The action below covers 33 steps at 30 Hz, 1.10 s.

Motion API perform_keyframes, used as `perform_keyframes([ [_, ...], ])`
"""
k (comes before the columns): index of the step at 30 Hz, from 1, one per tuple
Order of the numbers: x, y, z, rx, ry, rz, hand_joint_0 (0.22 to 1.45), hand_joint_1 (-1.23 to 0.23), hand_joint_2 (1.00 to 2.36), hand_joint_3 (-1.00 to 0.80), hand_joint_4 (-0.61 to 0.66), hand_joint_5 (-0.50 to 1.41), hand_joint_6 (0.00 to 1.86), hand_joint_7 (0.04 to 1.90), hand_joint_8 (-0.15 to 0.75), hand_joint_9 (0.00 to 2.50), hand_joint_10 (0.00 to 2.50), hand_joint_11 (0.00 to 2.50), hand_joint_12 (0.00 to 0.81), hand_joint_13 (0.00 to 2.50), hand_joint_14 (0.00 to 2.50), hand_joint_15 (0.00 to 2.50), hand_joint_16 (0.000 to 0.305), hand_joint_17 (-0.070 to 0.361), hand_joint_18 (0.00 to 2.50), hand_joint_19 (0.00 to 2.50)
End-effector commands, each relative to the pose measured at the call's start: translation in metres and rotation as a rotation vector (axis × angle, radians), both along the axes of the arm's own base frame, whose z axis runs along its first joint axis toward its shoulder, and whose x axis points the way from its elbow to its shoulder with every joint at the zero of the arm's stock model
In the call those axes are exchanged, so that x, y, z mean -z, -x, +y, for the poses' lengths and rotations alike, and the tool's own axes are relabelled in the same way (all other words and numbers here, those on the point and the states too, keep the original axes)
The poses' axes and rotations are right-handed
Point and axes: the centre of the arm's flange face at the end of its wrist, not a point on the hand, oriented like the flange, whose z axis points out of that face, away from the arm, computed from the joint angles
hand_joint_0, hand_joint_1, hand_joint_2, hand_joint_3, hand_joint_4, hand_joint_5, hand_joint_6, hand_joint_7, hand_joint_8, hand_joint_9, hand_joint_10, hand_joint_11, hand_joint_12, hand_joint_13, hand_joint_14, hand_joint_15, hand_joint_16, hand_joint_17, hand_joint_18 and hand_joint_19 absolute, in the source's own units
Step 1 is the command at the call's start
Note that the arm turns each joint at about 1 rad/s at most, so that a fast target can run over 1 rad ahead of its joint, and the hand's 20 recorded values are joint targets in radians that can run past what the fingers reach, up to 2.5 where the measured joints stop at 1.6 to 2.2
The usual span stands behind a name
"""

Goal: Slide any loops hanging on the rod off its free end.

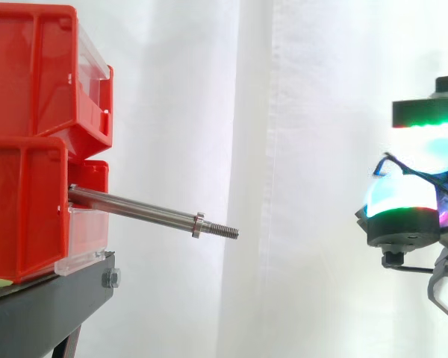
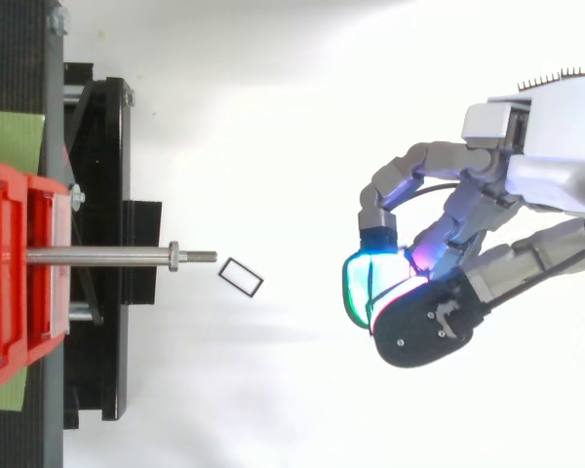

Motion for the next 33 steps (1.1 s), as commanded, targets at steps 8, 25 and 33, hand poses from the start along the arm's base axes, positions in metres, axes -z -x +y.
perform_keyframes([
  [8,-0.0008,0.0005,-0.0020,0.002,-0.001,-0.001,0.66,-0.80,1.01,-0.35,0.06,-0.16,0.88,1.08,0.296,1.03,0.02,0.55,0.342,0.74,0.01,0.23,0.044,0.098,0.80,0.44],
  [25,-0.0044,0.0015,-0.0045,0.008,0.000,-0.006,0.62,-0.81,1.00,-0.50,0.13,-0.16,0.88,1.02,0.295,1.01,0.02,0.55,0.334,0.74,0.01,0.22,0.043,0.096,0.81,0.41],
  [33,-0.0045,0.0015,-0.0048,0.010,0.002,-0.006,0.53,-0.83,1.00,-0.50,0.16,-0.16,0.88,1.01,0.308,1.02,0.01,0.55,0.350,0.75,0.01,0.21,0.046,0.102,0.83,0.40],
])
